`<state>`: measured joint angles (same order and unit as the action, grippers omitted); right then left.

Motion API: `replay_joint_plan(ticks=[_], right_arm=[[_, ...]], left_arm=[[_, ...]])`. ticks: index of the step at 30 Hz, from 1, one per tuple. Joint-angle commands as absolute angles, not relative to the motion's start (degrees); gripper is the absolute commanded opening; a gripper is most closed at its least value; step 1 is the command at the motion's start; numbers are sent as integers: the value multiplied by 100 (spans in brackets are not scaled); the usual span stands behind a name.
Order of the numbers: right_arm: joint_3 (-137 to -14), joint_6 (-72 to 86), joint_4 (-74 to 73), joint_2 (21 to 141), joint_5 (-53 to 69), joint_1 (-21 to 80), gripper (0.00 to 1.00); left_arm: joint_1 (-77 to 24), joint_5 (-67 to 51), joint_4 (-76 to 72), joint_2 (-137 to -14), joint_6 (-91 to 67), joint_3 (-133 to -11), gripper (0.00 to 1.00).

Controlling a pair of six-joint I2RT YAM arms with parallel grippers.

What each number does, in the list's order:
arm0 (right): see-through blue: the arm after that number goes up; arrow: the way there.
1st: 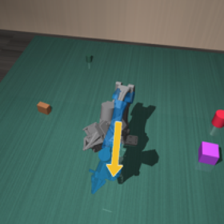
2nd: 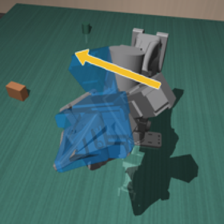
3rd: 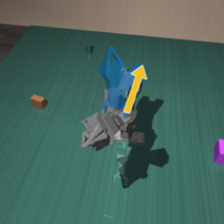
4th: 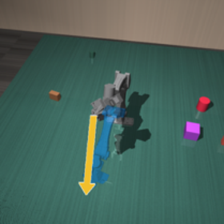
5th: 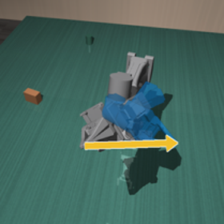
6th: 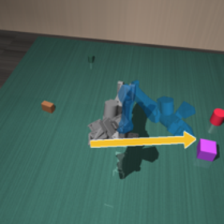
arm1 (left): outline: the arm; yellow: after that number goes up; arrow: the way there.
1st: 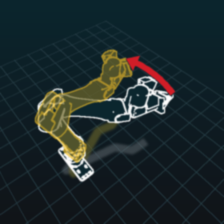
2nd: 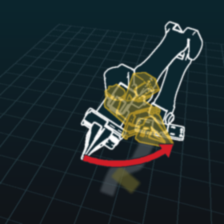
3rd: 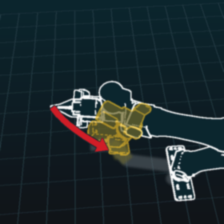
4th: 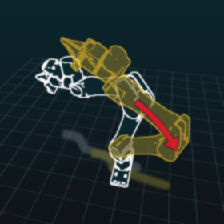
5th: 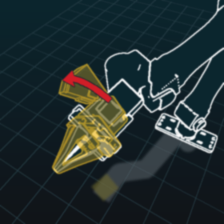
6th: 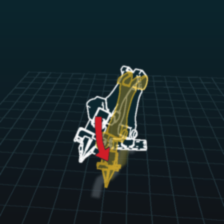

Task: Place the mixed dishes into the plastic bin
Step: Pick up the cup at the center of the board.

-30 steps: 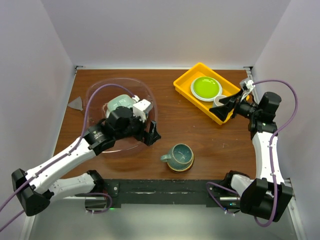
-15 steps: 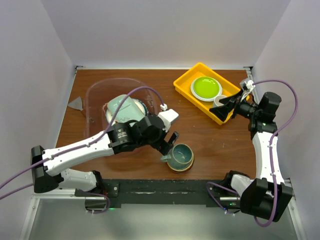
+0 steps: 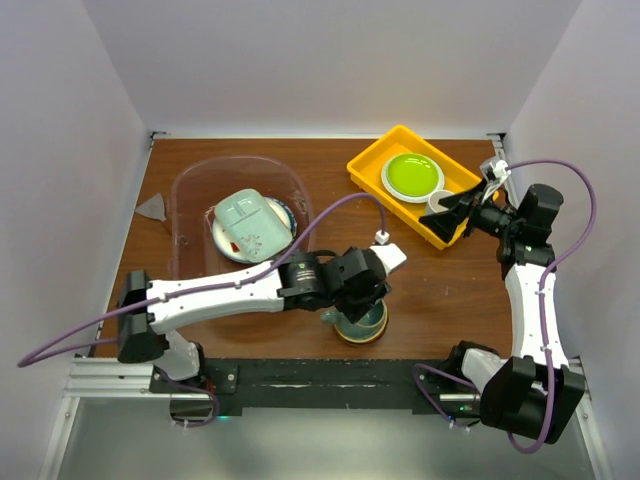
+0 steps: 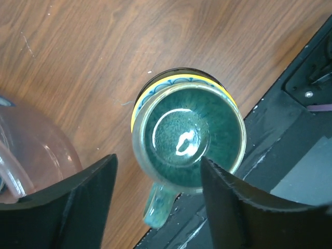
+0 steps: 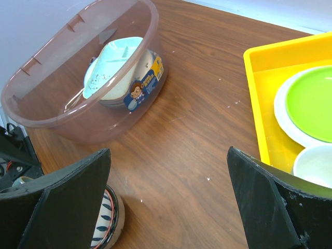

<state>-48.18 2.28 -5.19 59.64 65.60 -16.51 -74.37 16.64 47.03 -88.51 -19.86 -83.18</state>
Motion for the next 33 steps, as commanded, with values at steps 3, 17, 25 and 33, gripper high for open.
replay_joint_plan(ticks=[3,17,25,33], right_arm=[[-4992,97,-483,5933,6671,-1670,98],[-5019,53,-545,5924,6688,-1679,98],[-5019,44,-545,5933,6688,-1670,98],[-5027,35,-554,5933,6688,-1670,98]], left_arm=[[-7479,1960,5378,-9561,-1784,-9026,53],[-7550,2478,6047,-10292,-1775,-9703,12],[-7585,2698,5986,-10125,-1767,-9782,0],[-7594,2830,5695,-9616,-1749,-9782,0]])
